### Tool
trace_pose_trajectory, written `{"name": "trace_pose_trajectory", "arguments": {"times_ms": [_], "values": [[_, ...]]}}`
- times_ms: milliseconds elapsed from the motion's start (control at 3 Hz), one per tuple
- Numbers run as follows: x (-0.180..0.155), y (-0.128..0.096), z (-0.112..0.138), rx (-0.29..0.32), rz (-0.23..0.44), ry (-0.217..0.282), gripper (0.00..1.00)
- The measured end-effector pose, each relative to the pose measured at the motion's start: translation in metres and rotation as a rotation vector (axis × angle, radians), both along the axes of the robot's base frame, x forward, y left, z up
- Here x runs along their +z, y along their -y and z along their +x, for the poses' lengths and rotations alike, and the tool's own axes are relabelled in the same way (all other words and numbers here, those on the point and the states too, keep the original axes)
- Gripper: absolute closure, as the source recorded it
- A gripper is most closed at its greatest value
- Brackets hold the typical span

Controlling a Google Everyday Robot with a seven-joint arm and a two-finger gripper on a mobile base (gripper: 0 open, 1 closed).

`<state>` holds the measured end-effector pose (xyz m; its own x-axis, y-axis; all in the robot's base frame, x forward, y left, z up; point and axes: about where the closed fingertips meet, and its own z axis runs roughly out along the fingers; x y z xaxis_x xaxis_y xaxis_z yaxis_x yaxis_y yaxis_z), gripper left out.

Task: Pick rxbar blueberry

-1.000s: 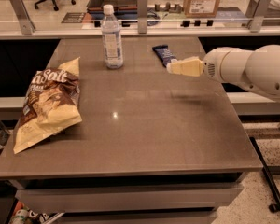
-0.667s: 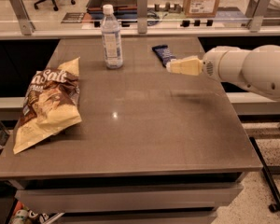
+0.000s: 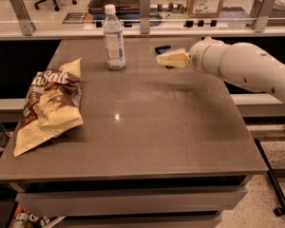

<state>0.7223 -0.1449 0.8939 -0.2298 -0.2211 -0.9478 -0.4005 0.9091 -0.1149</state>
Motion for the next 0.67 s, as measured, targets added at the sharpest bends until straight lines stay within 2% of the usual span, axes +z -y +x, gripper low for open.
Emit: {"name": "trace_pose_trajectory", "arguments": {"times_ms": [333,667], "values": [[-0.005,-0.001,0.025,-0.016,0.018,0.02,0.0],[-0.017,0.008,0.05,-0.034,0.049,0.0,0.0]]}}
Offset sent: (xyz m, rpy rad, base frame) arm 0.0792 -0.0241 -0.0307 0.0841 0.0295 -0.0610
